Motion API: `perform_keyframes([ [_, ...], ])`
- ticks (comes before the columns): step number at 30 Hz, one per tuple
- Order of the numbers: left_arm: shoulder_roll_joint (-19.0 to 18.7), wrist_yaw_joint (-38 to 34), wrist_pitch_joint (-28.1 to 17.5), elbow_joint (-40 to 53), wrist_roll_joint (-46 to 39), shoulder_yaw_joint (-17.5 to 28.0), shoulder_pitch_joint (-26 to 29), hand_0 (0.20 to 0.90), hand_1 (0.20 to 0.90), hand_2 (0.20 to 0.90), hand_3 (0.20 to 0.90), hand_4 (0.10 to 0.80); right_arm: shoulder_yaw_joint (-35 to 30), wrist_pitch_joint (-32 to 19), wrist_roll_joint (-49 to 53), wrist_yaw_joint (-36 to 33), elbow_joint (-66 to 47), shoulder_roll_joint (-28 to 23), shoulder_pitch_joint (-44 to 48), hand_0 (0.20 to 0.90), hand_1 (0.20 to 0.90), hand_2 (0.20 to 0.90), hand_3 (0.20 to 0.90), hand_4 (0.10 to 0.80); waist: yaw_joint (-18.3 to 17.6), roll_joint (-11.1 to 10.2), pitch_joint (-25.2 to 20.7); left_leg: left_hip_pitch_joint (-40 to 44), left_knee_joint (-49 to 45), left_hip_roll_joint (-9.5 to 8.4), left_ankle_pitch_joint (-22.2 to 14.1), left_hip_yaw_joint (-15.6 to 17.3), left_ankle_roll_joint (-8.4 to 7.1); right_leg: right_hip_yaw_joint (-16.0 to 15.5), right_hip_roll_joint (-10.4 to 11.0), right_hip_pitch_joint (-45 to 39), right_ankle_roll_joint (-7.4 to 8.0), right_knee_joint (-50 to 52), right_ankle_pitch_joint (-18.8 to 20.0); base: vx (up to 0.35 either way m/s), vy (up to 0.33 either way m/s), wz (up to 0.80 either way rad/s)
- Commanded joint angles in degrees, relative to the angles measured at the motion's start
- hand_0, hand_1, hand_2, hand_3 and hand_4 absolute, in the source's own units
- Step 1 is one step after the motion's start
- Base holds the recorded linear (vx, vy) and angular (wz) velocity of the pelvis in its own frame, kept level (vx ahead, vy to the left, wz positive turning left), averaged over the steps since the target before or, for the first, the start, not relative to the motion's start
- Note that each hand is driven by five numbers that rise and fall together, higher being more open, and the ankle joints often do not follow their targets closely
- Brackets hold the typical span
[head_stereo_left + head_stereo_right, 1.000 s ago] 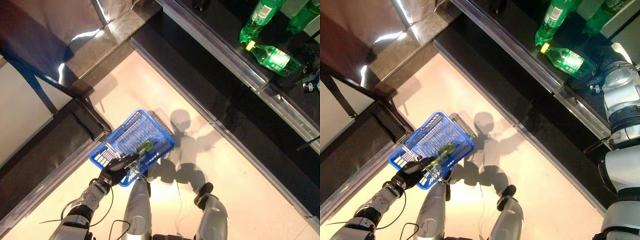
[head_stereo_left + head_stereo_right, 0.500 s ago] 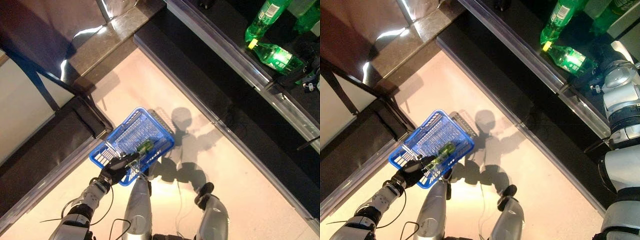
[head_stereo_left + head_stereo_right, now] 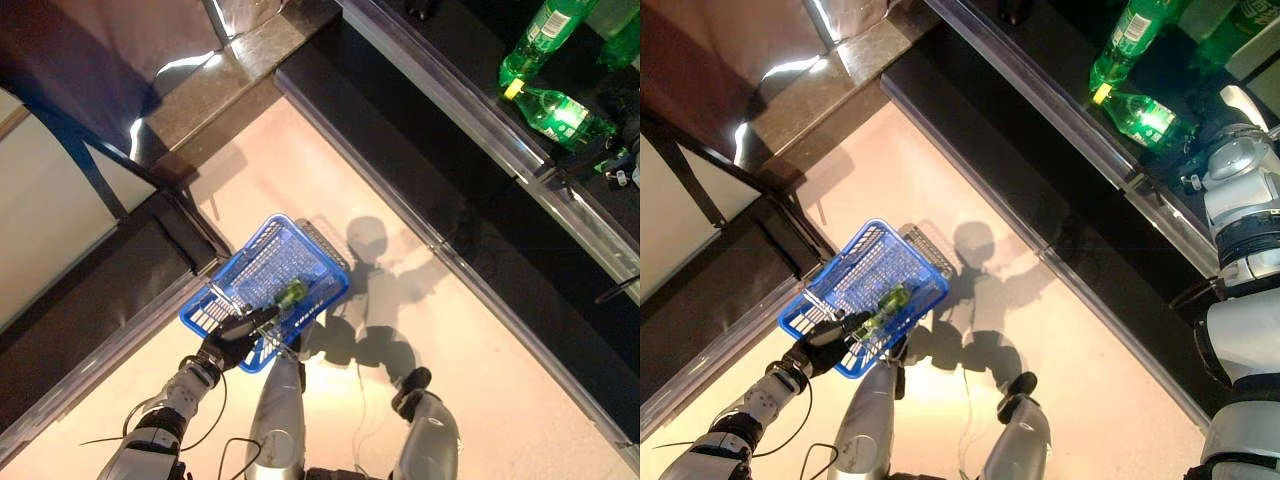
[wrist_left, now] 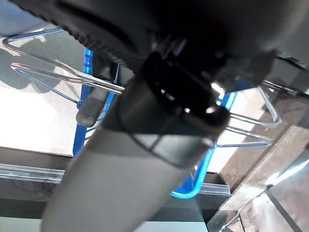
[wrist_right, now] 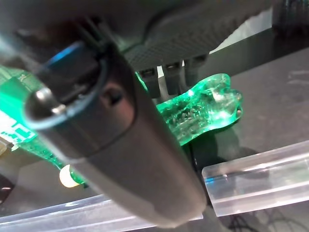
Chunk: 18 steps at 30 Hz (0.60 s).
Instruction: Pick up the drink and place into the basket.
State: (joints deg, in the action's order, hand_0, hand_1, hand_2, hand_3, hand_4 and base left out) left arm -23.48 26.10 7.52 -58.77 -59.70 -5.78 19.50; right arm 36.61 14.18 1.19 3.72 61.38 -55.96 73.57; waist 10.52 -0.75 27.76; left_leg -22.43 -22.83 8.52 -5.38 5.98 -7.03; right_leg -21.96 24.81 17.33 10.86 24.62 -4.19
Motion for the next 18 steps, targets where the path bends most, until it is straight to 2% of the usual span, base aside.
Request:
perform_keyframes([
  [1,-2.64,5.88,0.07,0.14,2.13,-4.72,-5.82,0.300,0.300,0.300,0.200,0.100,2.32,-1.23,-4.47,-3.51,1.49,0.21,6.36,0.900,0.900,0.900,0.900,0.800,2.56,0.93,-4.40,1.08,7.04,1.86,3.81,-0.39,1.71,2.39,2.63,10.02,1.58,3.54,5.17,0.000,0.000,0.00],
  [5,-2.48,5.99,-0.01,0.22,1.99,-4.99,-5.70,0.300,0.300,0.300,0.200,0.100,3.10,-0.54,-6.66,-4.43,1.89,0.71,6.63,0.900,0.900,0.900,0.900,0.800,2.70,1.04,-4.37,0.77,7.05,1.95,3.88,-0.40,1.75,2.30,2.71,10.27,1.63,3.64,5.10,0.000,0.000,0.00],
  [6,-2.50,6.03,-0.04,0.21,1.97,-5.05,-5.68,0.300,0.300,0.300,0.200,0.100,3.29,-0.41,-7.07,-4.61,1.97,0.78,6.75,0.853,0.853,0.853,0.845,0.745,2.73,1.06,-4.32,0.70,7.03,1.97,3.92,-0.40,1.75,2.29,2.73,10.34,1.63,3.67,5.15,0.000,0.000,0.00],
  [7,-2.46,5.99,-0.11,0.25,1.91,-5.14,-5.71,0.300,0.300,0.300,0.200,0.100,3.49,-0.26,-7.42,-4.79,2.12,0.85,6.89,0.672,0.672,0.672,0.634,0.534,2.77,1.10,-4.28,0.62,7.02,1.97,3.96,-0.38,1.75,2.28,2.74,10.38,1.64,3.65,5.17,0.000,0.000,0.00],
  [8,-2.44,6.00,-0.11,0.32,1.87,-5.16,-5.75,0.300,0.300,0.300,0.200,0.100,3.58,-0.09,-7.62,-4.98,2.16,0.94,6.90,0.571,0.571,0.571,0.516,0.416,2.79,1.16,-4.24,0.55,7.00,1.96,3.98,-0.38,1.75,2.29,2.73,10.42,1.63,3.64,5.18,0.000,0.000,0.00],
  [9,-2.39,6.01,-0.14,0.26,1.91,-5.21,-5.75,0.300,0.300,0.300,0.200,0.100,3.62,0.12,-8.25,-5.10,2.31,1.11,6.88,0.300,0.300,0.300,0.200,0.100,2.83,1.21,-4.22,0.51,7.00,1.92,3.99,-0.38,1.75,2.30,2.72,10.46,1.62,3.62,5.20,0.000,0.000,0.00],
  [18,-2.19,5.99,-0.40,0.06,1.52,-5.49,-5.52,0.300,0.300,0.300,0.200,0.100,3.96,0.87,-8.77,-6.23,2.72,1.84,6.68,0.300,0.300,0.300,0.200,0.100,2.81,1.58,-4.10,0.51,7.31,1.86,4.10,-0.12,1.76,2.23,2.73,10.51,1.62,3.52,5.22,0.000,0.000,0.00],
])
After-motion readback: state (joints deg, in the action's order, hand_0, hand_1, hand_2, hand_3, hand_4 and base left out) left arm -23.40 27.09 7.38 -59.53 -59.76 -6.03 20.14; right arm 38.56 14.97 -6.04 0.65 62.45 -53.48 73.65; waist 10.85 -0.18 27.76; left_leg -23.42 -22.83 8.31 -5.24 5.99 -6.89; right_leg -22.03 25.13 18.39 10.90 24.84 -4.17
